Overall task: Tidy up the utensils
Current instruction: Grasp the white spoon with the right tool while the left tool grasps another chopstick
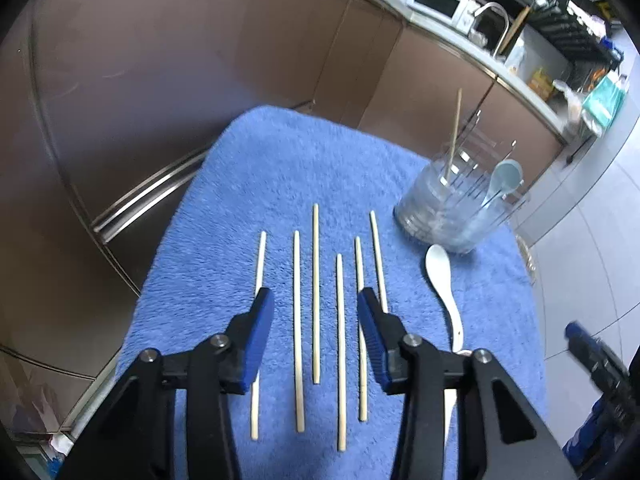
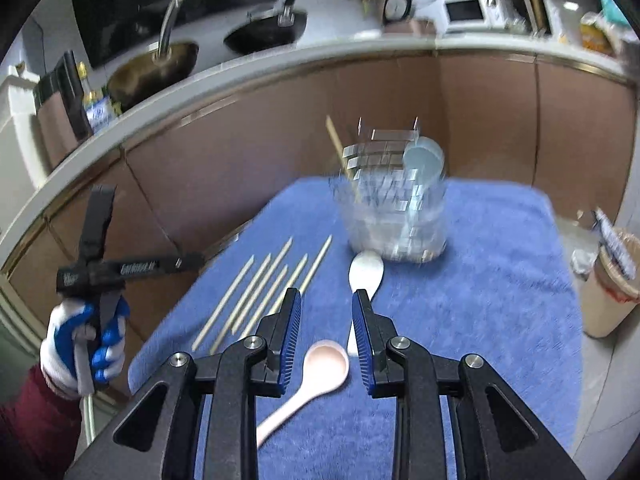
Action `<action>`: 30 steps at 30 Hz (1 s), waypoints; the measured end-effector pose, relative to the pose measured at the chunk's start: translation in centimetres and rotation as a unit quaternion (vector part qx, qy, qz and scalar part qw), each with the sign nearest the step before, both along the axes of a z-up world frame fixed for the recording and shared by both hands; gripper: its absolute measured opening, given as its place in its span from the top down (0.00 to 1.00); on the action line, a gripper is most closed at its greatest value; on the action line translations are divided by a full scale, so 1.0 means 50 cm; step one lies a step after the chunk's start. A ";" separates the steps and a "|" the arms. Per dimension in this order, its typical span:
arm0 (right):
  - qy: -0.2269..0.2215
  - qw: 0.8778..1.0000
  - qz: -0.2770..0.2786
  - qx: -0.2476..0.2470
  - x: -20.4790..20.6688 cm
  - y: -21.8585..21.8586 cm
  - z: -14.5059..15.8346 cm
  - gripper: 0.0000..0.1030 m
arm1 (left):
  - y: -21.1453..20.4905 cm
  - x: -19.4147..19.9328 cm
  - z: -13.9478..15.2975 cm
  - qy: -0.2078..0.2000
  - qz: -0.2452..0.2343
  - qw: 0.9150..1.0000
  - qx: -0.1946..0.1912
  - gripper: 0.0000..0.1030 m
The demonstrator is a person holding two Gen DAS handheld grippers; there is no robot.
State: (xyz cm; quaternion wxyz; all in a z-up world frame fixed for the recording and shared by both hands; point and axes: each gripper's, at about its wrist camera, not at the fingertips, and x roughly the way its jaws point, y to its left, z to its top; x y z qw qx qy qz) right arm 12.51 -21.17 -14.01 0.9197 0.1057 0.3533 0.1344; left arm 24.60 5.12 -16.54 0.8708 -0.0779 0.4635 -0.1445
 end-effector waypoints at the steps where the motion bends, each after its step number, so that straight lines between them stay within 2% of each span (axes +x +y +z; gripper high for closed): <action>1: 0.012 1.000 0.008 0.002 0.005 0.001 -0.017 0.74 | -0.005 0.009 -0.007 0.005 -0.003 1.000 0.003 0.61; 5: 0.062 0.997 0.030 0.023 0.026 -0.003 -0.093 0.74 | -0.023 0.049 -0.041 0.027 -0.010 0.999 0.016 0.62; 8: 0.083 0.996 0.030 0.034 0.045 -0.012 -0.127 0.74 | -0.035 0.082 -0.062 0.040 -0.012 0.999 0.021 0.63; 14: 0.087 0.995 0.034 0.033 0.123 -0.029 -0.134 0.74 | -0.064 0.153 -0.085 0.059 -0.023 0.998 0.026 0.64; 21: 0.112 0.992 0.014 0.055 0.230 -0.065 -0.183 0.74 | -0.088 0.243 -0.112 0.085 -0.027 0.995 0.038 0.65; 30: 0.119 0.991 0.036 0.058 0.304 -0.062 -0.220 0.74 | -0.118 0.297 -0.148 0.118 -0.046 0.990 0.054 0.74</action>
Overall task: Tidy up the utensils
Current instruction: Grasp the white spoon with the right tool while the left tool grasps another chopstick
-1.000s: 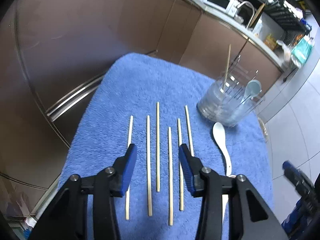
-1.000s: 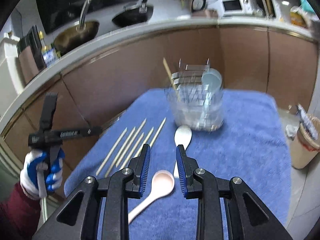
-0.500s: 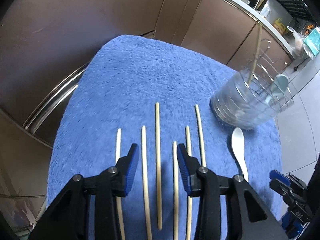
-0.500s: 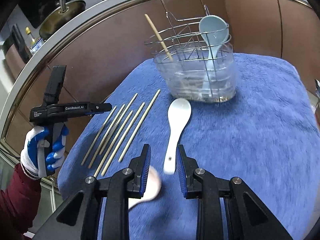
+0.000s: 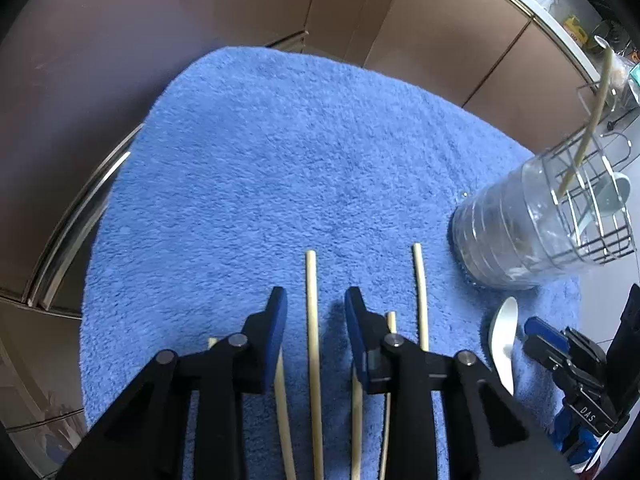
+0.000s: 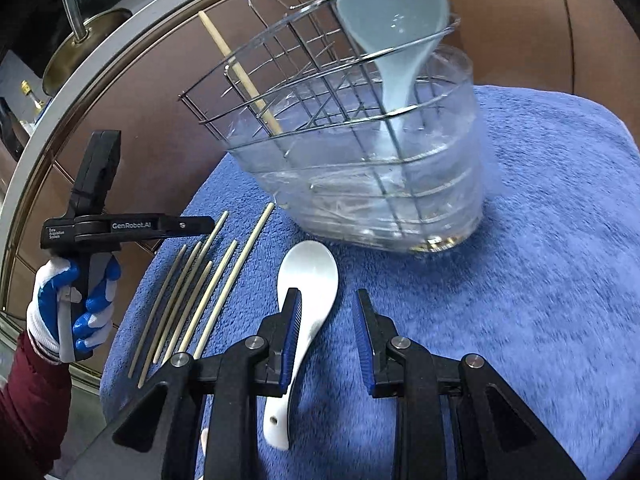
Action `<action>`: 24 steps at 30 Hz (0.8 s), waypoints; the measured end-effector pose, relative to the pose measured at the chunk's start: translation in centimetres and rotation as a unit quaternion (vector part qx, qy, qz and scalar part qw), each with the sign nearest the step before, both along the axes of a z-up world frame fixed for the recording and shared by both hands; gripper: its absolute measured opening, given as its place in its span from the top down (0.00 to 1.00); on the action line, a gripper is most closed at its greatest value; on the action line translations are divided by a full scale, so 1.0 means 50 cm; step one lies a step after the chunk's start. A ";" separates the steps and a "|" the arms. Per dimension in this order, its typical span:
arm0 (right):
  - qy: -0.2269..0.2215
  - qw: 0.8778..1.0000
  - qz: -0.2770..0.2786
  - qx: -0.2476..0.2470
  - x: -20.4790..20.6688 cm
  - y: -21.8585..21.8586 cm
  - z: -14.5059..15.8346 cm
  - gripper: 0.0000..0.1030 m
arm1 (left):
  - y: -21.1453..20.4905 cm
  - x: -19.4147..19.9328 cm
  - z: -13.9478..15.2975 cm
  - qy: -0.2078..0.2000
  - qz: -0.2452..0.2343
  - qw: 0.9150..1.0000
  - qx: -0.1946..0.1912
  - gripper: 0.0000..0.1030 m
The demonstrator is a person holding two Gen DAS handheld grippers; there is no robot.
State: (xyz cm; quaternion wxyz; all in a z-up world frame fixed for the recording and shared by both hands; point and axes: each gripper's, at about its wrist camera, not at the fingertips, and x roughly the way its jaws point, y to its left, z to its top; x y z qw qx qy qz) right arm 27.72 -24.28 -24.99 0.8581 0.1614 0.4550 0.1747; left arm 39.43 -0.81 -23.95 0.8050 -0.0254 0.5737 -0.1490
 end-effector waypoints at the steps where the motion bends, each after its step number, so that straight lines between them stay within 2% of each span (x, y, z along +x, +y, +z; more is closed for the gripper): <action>1: -0.001 1.000 0.003 0.000 0.005 0.002 -0.001 0.74 | -0.002 0.002 -0.004 0.003 -0.002 1.000 0.002 0.76; 12: 0.005 1.000 0.022 -0.011 0.074 0.030 -0.035 0.74 | -0.015 0.014 -0.012 0.021 -0.017 1.000 0.011 0.77; 14: 0.006 1.000 0.023 -0.014 0.084 0.037 -0.040 0.75 | -0.024 0.018 -0.014 0.026 -0.023 0.999 0.015 0.81; 20: 0.010 0.999 0.039 -0.022 0.095 0.049 -0.048 0.90 | -0.052 0.021 -0.017 0.031 -0.030 0.998 0.038 0.86; 24: 0.008 0.998 0.051 -0.027 0.105 0.056 -0.049 0.94 | -0.064 0.018 -0.018 0.031 -0.028 0.998 0.049 0.87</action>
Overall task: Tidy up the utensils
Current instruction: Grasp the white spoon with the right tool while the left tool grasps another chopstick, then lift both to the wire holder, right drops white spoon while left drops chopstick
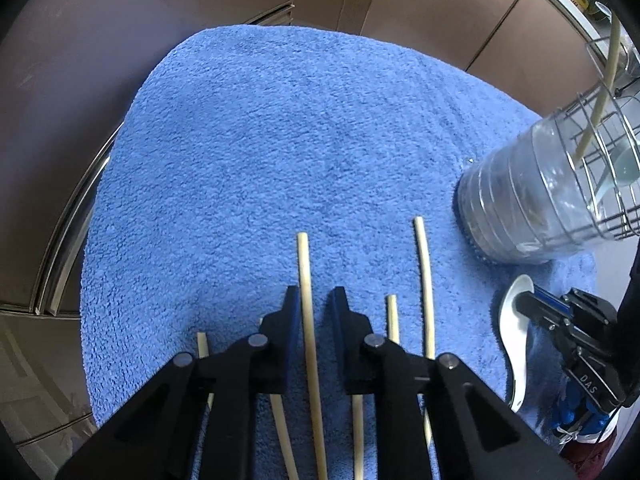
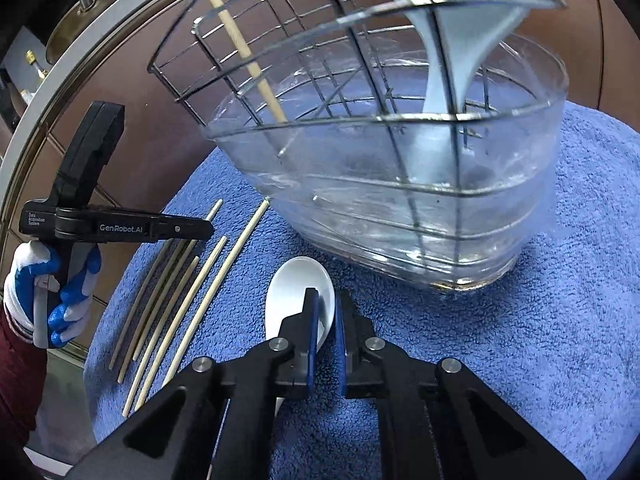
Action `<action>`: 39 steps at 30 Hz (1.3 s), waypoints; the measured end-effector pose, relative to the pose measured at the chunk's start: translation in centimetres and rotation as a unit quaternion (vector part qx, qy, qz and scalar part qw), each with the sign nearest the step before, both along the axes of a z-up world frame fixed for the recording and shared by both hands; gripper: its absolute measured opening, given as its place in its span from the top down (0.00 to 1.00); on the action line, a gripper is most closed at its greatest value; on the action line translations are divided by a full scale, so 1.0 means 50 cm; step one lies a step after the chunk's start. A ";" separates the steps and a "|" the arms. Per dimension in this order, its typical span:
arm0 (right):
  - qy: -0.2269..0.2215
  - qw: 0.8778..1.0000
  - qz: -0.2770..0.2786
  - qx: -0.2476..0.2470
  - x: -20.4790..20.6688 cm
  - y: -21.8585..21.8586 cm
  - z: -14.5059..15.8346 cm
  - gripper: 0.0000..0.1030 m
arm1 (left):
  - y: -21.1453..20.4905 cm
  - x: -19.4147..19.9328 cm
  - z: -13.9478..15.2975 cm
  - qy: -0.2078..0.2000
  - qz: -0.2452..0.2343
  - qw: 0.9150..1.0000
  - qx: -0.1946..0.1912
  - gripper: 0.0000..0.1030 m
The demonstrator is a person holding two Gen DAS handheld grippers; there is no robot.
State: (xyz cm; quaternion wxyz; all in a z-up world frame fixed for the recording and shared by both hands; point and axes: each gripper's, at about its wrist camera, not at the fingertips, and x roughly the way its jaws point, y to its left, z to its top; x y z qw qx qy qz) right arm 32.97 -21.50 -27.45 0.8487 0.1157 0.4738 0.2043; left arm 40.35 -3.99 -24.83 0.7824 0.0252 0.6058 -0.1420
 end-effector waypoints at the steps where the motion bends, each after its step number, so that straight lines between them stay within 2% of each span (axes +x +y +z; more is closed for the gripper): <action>1: -0.002 1.000 0.005 -0.003 0.001 0.003 0.002 0.94 | -0.003 -0.004 -0.001 -0.001 0.001 1.000 0.002 0.88; 5: -0.011 1.000 0.020 -0.016 -0.003 -0.002 0.015 0.95 | 0.005 -0.005 -0.006 -0.006 0.011 1.000 -0.003 0.95; 7: -0.017 0.999 0.023 -0.022 -0.007 -0.002 0.020 0.95 | 0.008 -0.010 -0.002 -0.012 0.019 1.000 -0.011 0.95; 16: -0.077 0.995 0.031 -0.062 -0.050 0.009 0.066 0.96 | 0.035 -0.061 0.071 -0.089 0.035 0.995 -0.030 0.95; 25: -0.124 0.988 0.000 -0.090 -0.120 -0.020 0.133 0.96 | 0.069 -0.128 0.139 -0.132 0.047 0.989 -0.047 0.95; 39: -0.171 0.979 -0.056 -0.096 -0.237 -0.039 0.210 0.96 | 0.114 -0.240 0.239 -0.192 0.066 0.975 -0.089 0.95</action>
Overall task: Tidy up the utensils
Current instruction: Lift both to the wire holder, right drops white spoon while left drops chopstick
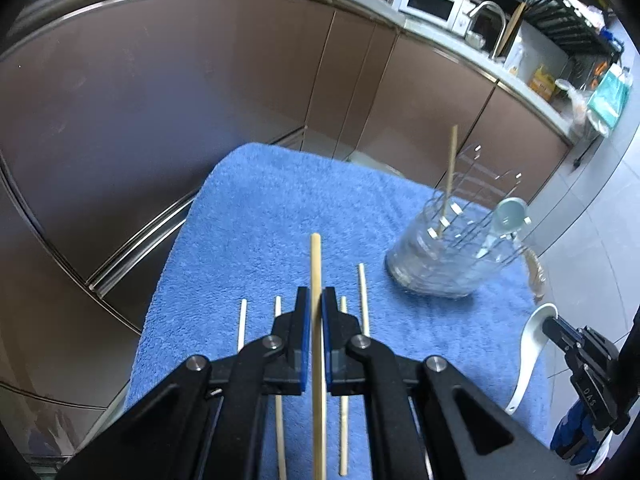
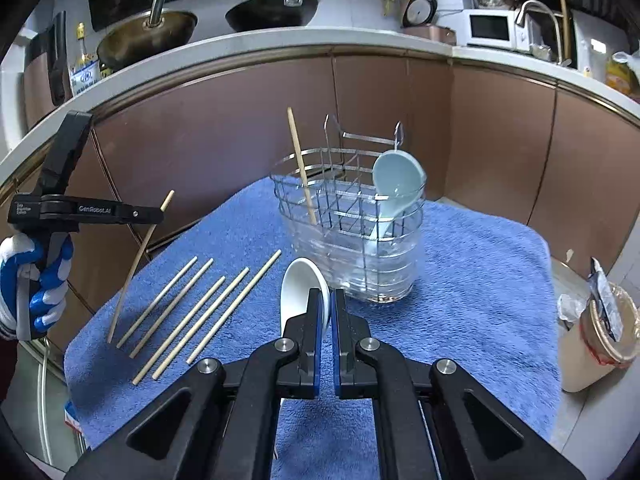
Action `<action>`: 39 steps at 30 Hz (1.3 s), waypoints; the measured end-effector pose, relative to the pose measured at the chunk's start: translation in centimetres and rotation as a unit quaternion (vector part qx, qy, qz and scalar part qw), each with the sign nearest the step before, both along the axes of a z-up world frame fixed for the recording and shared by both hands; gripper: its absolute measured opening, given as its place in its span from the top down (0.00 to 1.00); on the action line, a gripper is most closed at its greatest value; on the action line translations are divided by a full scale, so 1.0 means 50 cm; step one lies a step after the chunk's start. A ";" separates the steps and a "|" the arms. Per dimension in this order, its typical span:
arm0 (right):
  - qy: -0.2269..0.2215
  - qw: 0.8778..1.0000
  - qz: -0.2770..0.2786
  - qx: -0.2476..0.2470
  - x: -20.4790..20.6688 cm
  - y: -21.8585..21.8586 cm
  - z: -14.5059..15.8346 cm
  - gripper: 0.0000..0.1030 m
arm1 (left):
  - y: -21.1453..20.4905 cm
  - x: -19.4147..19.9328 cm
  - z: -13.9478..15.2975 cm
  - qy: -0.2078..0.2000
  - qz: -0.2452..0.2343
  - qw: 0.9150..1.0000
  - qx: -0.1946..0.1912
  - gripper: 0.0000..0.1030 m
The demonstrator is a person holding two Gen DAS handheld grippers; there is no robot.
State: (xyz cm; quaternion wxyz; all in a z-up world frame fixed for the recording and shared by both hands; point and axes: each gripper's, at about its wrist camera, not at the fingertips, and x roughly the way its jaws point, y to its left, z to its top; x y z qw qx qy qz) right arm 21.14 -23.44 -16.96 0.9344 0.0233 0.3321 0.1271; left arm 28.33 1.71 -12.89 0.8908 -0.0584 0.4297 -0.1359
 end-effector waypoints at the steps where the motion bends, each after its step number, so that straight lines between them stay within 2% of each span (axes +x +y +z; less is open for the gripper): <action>1: -0.006 1.000 -0.005 0.000 -0.010 -0.001 0.011 0.96 | 0.000 -0.005 0.009 -0.005 0.000 1.000 -0.004 0.95; 7: -0.055 0.998 -0.027 -0.004 -0.021 -0.004 0.089 0.96 | -0.013 -0.018 0.085 -0.054 -0.005 0.998 -0.039 0.95; 11: -0.102 0.993 -0.050 -0.003 -0.013 -0.010 0.156 0.96 | -0.041 -0.005 0.148 -0.098 -0.011 0.992 -0.075 0.95; 16: -0.159 0.984 -0.082 0.012 0.024 -0.024 0.219 0.96 | -0.081 0.021 0.213 -0.161 -0.014 0.977 -0.142 0.95; 20: -0.198 0.974 -0.109 0.010 0.072 -0.035 0.237 0.96 | -0.118 0.059 0.250 -0.219 0.000 0.957 -0.187 0.95; 22: -0.214 0.969 -0.120 0.013 0.093 -0.038 0.237 0.96 | -0.137 0.081 0.256 -0.242 0.009 0.950 -0.196 0.95; 26: -0.235 0.962 -0.137 0.015 0.127 -0.042 0.224 0.96 | -0.188 0.124 0.246 -0.266 0.015 0.945 -0.192 0.95; 32: -0.241 0.959 -0.146 0.013 0.176 -0.041 0.169 0.96 | -0.246 0.159 0.184 -0.291 0.039 0.945 -0.147 0.95; 39: -0.242 0.958 -0.153 0.012 0.182 -0.035 0.110 0.96 | -0.289 0.148 0.117 -0.317 0.051 0.942 -0.100 0.95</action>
